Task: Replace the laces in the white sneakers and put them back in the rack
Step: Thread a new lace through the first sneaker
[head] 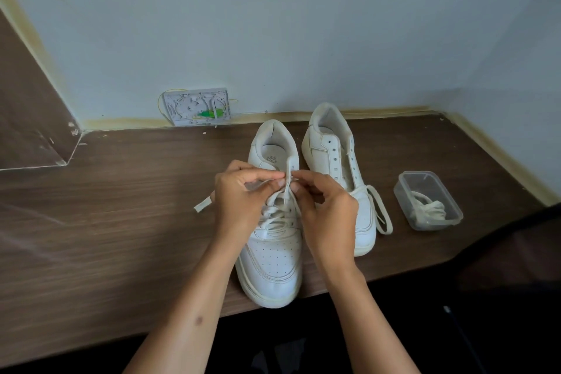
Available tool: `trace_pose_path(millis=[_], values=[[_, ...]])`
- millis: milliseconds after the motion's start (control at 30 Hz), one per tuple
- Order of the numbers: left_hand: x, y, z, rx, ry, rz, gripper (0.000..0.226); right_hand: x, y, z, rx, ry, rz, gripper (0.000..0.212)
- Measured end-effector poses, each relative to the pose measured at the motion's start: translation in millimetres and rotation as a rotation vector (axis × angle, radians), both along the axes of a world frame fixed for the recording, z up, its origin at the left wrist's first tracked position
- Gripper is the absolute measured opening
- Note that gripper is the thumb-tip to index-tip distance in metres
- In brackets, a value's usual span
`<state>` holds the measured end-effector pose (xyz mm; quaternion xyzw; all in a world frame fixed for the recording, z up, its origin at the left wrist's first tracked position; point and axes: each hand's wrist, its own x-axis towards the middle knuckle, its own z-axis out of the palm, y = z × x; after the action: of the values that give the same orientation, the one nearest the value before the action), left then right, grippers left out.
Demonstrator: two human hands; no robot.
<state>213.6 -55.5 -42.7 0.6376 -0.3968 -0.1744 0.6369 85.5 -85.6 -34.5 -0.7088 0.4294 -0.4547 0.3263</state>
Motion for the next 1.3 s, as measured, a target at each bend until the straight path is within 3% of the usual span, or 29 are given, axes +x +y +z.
trace_pose_path(millis=[167, 233, 333, 433, 567, 667, 767, 867, 1000, 1167, 1300], values=[[6, 4, -2, 0.042, -0.048, -0.121, 0.021, 4, -6, 0, -0.044, 0.008, 0.039, 0.012], [2, 10, -4, 0.069, -0.264, -0.037, 0.018, 5, -7, 1, -0.085, 0.062, 0.071, 0.011], [-8, 24, -5, 0.103, -0.595, 0.072, 0.03, -1, -11, 6, -0.103, 0.043, 0.015, 0.016], [-10, 40, -5, 0.163, -0.729, 0.06, 0.046, -21, -24, 15, -0.06, -0.062, -0.19, 0.02], [-25, 62, -8, 0.453, -0.683, 0.043, 0.083, -45, -36, 21, -0.038, -0.037, -0.326, 0.007], [-41, 69, -13, 0.636, -0.553, -0.047, 0.1, -39, -30, 18, -0.126, 0.042, -0.143, 0.015], [-43, 68, -13, 0.69, -0.482, -0.085, 0.109, -20, -19, 9, -0.18, 0.201, 0.097, 0.02], [-47, 69, -17, 0.659, -0.593, -0.073, 0.122, -5, -11, 1, -0.245, 0.247, 0.102, 0.01], [-48, 67, -20, 0.651, -0.696, -0.079, 0.112, -10, -15, 4, -0.281, 0.232, 0.004, 0.006], [-28, 68, -13, 0.674, -0.773, -0.076, 0.106, -49, -36, 14, -0.169, 0.138, -0.322, 0.01], [-25, 67, -12, 0.647, -0.752, -0.089, 0.099, -51, -35, 13, -0.16, 0.186, -0.305, 0.013]])
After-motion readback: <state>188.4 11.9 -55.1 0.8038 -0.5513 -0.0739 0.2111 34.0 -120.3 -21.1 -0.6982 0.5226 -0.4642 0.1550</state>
